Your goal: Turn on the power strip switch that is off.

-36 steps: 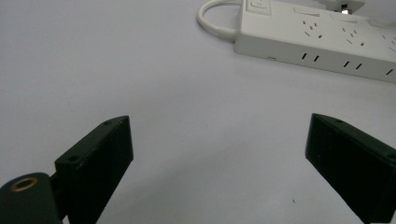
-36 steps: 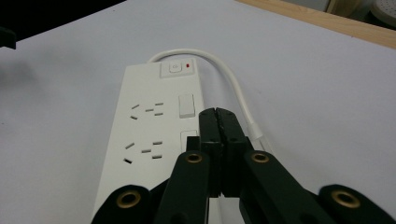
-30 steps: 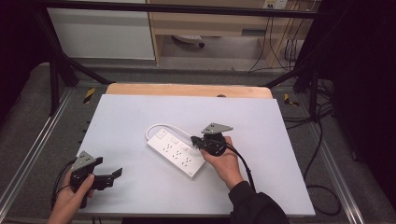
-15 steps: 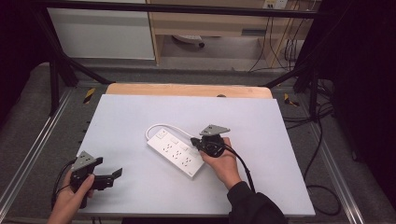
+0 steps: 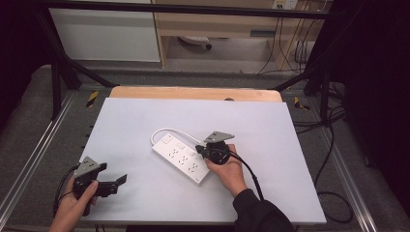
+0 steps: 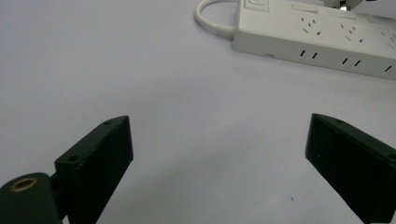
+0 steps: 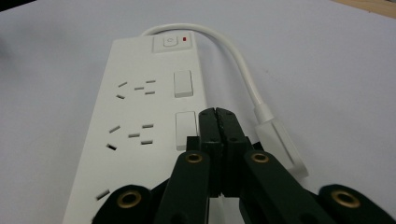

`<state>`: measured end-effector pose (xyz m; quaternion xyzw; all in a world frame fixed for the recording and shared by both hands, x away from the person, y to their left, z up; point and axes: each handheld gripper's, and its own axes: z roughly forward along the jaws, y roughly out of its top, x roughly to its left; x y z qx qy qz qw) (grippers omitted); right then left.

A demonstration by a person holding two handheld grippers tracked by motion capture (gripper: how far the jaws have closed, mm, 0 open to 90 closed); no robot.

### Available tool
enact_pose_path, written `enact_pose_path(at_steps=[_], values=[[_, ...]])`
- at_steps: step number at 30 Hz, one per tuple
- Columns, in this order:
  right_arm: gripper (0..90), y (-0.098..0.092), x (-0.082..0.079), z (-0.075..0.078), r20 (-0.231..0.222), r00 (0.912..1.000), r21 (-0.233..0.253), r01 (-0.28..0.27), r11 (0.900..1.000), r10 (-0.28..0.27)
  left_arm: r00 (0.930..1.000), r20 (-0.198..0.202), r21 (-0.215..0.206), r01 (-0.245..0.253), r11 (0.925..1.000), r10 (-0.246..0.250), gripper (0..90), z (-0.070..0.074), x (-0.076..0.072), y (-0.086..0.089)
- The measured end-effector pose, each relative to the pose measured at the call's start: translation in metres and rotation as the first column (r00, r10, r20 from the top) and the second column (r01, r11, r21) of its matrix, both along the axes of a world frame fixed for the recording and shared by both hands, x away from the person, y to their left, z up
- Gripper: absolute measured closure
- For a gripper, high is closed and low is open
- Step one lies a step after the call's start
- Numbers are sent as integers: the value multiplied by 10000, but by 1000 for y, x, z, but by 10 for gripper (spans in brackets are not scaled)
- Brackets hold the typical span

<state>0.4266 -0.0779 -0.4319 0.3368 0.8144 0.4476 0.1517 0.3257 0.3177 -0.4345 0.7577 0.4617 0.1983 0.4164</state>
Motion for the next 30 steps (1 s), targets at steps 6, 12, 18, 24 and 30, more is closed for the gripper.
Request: enact_pose_path(at_steps=[6, 12, 18, 24, 30], values=[[900, 0, -4, -2, -111, 9999, -124, -53, 9999, 52, 10000, 4, -10, 4, 10000, -4, 76, 0, 0, 0], [900, -1, -9, -5, -139, 9999, -142, -99, 9998, 97, 10000, -9, 9, 3, 10000, -3, 76, 0, 0, 0], [900, 0, -10, -7, -138, 9998, -127, -138, 9998, 137, 10000, -11, 17, 7, 10000, -7, 76, 0, 0, 0], [900, 0, -12, -9, -118, 9998, -82, -138, 9999, 137, 10000, -15, 22, 20, 10000, -20, 76, 0, 0, 0], [900, 0, -13, -9, -141, 9998, -25, -156, 9999, 156, 10000, -18, 16, 22, 10000, -22, 76, -1, 0, 0]])
